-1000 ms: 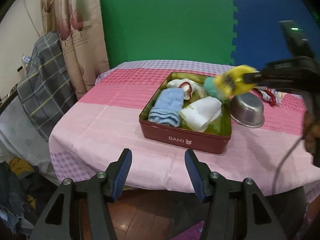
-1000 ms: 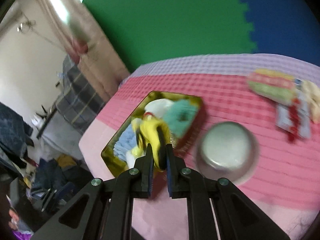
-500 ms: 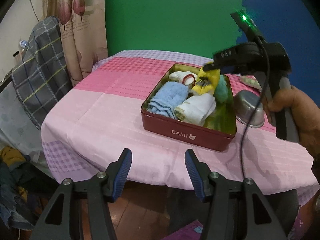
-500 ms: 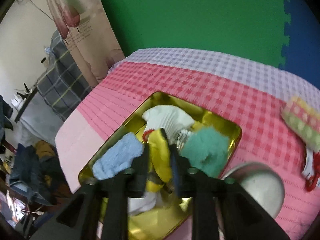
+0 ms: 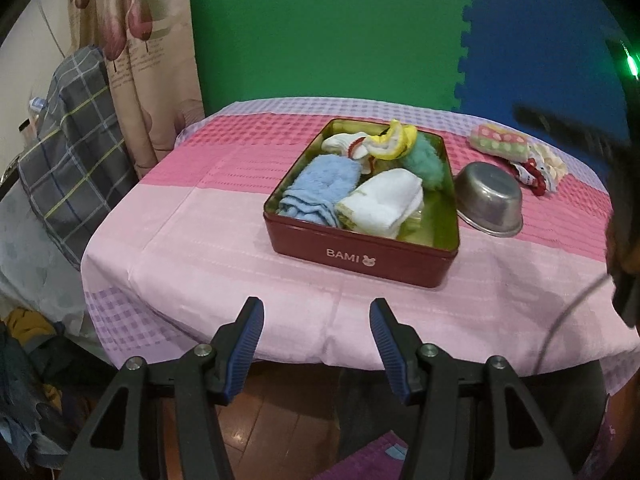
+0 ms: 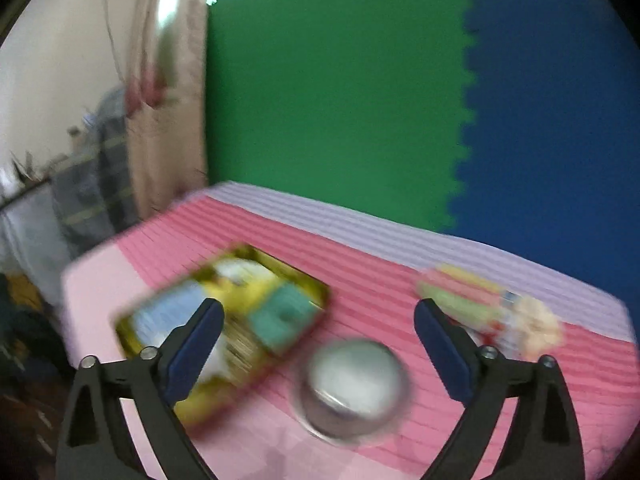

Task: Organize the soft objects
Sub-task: 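Open the right gripper over the tin to drop the yellow sock, then move the left gripper toward the pastel striped towel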

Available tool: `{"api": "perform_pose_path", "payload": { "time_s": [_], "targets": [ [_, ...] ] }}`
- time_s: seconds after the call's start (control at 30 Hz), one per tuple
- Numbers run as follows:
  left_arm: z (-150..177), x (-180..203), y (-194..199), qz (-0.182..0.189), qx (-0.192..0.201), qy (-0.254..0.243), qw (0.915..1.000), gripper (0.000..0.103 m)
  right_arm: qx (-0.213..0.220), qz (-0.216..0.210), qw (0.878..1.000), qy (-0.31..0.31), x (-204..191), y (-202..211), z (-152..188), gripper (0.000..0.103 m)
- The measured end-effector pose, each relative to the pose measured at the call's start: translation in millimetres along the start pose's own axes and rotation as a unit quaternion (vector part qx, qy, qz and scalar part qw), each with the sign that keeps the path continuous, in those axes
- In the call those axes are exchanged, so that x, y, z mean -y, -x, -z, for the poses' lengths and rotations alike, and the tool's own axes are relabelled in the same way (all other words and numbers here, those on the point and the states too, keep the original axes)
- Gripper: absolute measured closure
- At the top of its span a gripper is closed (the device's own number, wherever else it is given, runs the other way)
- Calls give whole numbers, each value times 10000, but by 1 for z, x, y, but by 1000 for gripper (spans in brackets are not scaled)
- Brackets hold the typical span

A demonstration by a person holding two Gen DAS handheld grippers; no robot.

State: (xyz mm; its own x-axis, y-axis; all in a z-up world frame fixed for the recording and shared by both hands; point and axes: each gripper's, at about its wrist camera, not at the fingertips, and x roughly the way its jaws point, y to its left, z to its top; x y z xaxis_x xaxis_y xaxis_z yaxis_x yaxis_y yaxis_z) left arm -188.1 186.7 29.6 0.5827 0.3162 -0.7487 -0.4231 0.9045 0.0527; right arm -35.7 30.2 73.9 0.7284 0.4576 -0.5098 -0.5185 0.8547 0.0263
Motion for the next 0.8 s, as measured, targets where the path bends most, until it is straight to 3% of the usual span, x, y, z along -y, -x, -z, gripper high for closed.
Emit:
{"api": "perform_pose_path", "payload": {
  "time_s": [0.2, 0.33, 0.5, 0.8],
  "targets": [
    [1, 10, 5, -35, 22, -115, 9999, 47, -516, 1123, 9919, -278, 84, 4, 51, 3],
    [1, 17, 6, -71, -18, -215, 9997, 47, -896, 1719, 9783, -731, 141, 0, 76, 1],
    [2, 26, 5, -169, -93, -385, 9991, 47, -1485, 2060, 9583, -1308, 193, -14, 111, 1],
    [2, 41, -3, -285, -255, -655, 9971, 47, -2124, 2016, 9368, -1916, 231, -29, 135, 1]
  ]
}}
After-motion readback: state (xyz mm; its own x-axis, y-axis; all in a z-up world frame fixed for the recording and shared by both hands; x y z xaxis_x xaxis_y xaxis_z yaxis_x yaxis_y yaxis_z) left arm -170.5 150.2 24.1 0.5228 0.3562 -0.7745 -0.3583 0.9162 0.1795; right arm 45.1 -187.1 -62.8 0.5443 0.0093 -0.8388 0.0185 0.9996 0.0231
